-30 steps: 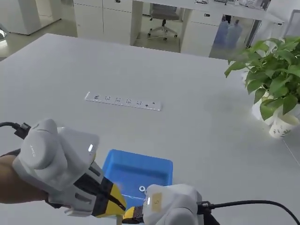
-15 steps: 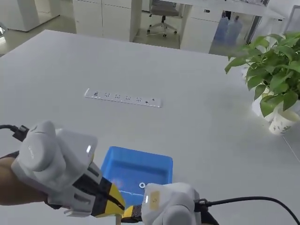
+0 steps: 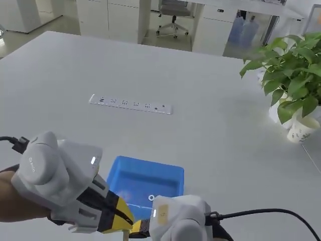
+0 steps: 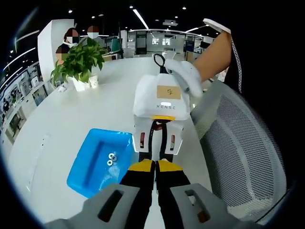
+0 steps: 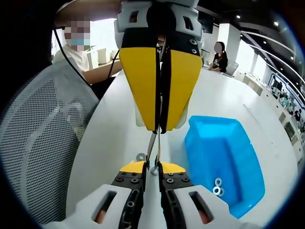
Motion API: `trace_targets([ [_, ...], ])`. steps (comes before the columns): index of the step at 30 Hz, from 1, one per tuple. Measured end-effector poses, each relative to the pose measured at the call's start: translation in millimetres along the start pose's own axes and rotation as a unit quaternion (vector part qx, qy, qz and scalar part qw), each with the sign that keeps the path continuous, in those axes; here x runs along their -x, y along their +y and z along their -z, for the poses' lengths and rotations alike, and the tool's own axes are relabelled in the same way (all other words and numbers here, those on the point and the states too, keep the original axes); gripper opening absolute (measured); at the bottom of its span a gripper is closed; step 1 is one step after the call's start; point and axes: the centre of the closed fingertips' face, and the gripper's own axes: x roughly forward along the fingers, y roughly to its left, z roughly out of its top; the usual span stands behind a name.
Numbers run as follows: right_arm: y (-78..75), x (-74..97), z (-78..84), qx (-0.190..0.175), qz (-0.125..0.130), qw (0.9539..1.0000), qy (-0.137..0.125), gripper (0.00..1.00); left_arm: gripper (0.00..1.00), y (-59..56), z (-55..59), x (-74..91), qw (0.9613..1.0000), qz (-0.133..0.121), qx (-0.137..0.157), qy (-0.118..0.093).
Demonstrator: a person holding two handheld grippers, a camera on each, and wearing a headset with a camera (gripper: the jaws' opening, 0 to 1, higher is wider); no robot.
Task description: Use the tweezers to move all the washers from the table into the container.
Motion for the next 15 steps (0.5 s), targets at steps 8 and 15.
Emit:
trace_targets([
  [8, 0.0, 0.1, 1.3, -0.001, 0.000, 1.0000, 0.000, 0.12, 0.04, -0.8, 0.1, -1.7, 1.0000, 0.000, -0.002, 0.000],
  [15, 0.1, -0.4, 2.6, -0.003, -0.001, 1.0000, 0.000, 0.12, 0.04, -1.3, -1.1, -3.2, 1.0000, 0.000, -0.001, -0.005],
])
